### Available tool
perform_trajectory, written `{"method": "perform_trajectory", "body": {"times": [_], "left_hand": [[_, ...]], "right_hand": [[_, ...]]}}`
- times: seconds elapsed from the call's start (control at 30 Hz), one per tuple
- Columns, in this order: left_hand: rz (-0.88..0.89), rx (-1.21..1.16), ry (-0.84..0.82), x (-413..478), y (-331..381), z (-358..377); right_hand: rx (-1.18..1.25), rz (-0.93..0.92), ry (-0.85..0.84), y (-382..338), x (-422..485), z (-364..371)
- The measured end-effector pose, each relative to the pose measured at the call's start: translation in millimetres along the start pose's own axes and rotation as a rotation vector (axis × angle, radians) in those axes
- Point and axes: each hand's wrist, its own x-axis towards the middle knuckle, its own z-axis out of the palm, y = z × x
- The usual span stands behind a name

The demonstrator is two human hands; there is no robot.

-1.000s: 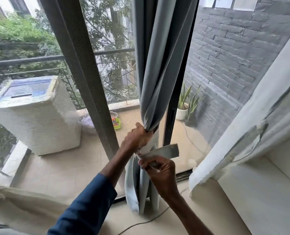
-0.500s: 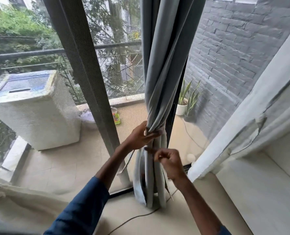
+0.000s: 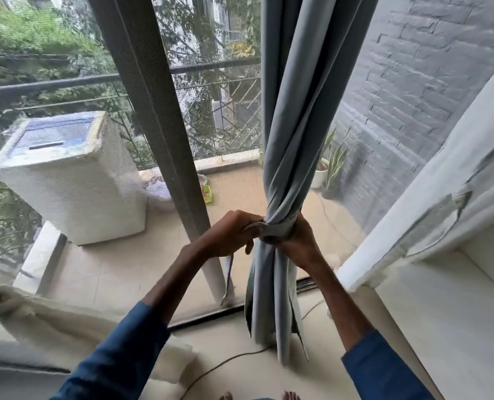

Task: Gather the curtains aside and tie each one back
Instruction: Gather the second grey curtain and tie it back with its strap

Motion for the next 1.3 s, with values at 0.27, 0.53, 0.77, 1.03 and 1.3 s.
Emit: {"method": "perform_trajectory", "body": {"times": [0.27,0.53,0.77,1.03,1.3], "left_hand": [[-0.063,-0.168,-0.011,-26.5,-19.5,-10.1],[-0.029,0.022,0.028,-26.6,-33.3,-27.8],[0.234,0.432,0.29,5.3,0.9,-7.1],[0.167,0.328,0.165,9.8,10.9,-3.5],[-0.003,-0.179,-0.061,-7.5,9.7,7.6]], "right_hand": [[-0.064,-0.052,-0.113,-6.4,-15.7,-6.4],[0.004,0.009,-0.277,-9.3,-28.4,-13.1],[0.141,0.067,-0.449,-17.1,-43.2,5.4],[0.174,0.092,-0.303,-17.2,-46.1,3.4],[0.215,0.096,-0.228,-15.5,-36.5,8.8]]}}
